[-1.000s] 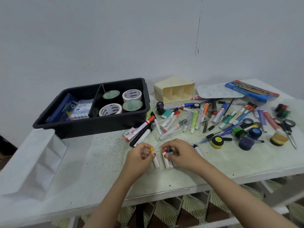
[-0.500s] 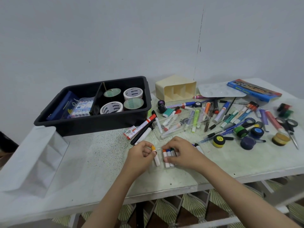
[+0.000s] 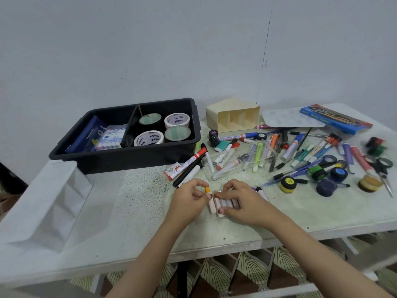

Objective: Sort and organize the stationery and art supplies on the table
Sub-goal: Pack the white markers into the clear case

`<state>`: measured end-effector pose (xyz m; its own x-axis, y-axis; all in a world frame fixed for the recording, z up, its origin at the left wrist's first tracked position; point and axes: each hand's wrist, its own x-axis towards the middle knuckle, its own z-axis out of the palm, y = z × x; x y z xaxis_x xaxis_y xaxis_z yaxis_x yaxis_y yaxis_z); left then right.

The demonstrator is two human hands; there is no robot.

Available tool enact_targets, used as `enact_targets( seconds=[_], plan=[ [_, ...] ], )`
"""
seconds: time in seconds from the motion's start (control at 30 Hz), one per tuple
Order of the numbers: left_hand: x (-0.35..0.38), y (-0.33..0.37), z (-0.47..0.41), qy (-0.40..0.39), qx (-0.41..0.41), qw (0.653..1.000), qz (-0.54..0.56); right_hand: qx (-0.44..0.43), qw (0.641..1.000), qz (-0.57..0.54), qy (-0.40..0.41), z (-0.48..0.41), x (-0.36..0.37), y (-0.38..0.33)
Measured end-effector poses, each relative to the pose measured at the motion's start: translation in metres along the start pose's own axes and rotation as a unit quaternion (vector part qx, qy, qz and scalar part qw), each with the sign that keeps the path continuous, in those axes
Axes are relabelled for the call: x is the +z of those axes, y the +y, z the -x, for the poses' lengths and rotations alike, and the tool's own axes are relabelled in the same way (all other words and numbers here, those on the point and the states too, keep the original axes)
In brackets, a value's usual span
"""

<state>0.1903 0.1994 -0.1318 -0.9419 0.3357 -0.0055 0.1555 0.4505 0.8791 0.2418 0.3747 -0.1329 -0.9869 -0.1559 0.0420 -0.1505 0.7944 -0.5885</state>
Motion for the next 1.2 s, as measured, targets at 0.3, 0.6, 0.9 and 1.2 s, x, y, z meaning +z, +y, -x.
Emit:
enact_targets(
  seconds=[0.3, 0.6, 0.9, 1.2],
  plan=[
    [0.007, -0.006, 0.006, 0.017, 0.075, 0.991, -0.111, -0.004, 1.000, -0.007, 0.008, 0.002, 0.000, 0.001],
    [0.000, -0.009, 0.006, -0.056, 0.117, 0.970, -0.204, 0.001, 1.000, -0.015, 0.005, 0.002, 0.001, 0.003],
    [0.003, -0.009, 0.011, -0.025, 0.141, 0.971, -0.194, -0.013, 0.999, 0.018, 0.044, 0.007, 0.003, 0.004],
    [-0.005, -0.007, 0.011, -0.071, 0.145, 0.961, -0.223, -0.003, 0.994, 0.086, 0.071, 0.011, 0.004, 0.014]
  ],
)
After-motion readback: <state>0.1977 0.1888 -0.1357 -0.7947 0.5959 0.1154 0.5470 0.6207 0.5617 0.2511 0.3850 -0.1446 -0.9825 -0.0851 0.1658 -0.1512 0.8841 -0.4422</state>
